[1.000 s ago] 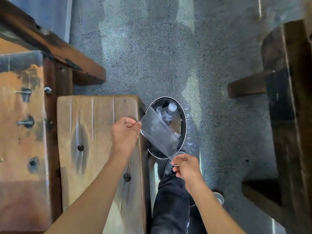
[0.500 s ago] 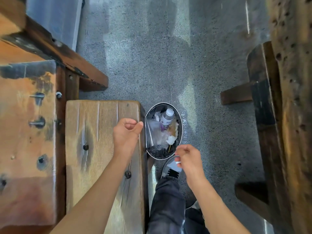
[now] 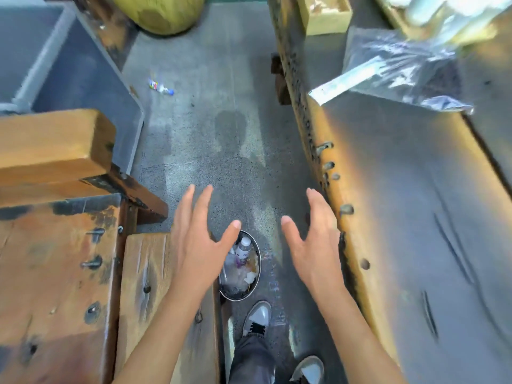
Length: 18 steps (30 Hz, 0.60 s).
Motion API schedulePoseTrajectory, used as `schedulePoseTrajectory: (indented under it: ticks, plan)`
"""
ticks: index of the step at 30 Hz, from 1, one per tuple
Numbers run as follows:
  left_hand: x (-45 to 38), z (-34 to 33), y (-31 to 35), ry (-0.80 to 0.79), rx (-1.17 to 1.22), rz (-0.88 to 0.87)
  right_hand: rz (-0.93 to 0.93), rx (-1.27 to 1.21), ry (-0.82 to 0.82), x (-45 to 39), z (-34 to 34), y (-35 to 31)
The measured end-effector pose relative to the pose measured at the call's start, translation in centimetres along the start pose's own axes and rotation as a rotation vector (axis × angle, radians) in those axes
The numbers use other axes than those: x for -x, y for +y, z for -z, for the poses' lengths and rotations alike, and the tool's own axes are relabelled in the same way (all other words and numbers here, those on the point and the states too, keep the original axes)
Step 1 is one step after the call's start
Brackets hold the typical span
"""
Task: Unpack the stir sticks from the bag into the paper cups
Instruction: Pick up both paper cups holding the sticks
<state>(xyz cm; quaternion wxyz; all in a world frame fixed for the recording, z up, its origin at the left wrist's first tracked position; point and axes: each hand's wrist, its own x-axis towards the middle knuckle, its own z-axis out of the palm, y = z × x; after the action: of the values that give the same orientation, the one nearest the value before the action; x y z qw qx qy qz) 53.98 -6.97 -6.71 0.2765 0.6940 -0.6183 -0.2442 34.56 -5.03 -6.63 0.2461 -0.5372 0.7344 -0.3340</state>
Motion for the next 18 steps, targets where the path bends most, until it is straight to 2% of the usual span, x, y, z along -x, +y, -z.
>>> schedulePoseTrajectory:
  ticks: [5, 8, 12, 18]
  plan:
    - [0.6, 4.6, 9.9, -0.010, -0.128, -0.227, 0.103, 0.225, 0.101, 0.3, 10.2, -3.9]
    - [1.5, 5.8, 15.9, -0.019, -0.145, -0.384, 0.095, 0.325, 0.217, 1.5, 16.2, -5.3]
    - [3.5, 4.9, 23.7, -0.082, -0.133, -0.566, 0.007, 0.419, 0.372, 4.3, 23.5, -5.5]
    - [9.1, 1.2, 33.7, -0.242, -0.077, -0.838, -0.219, 0.538, 0.595, 10.8, 33.4, -3.1]
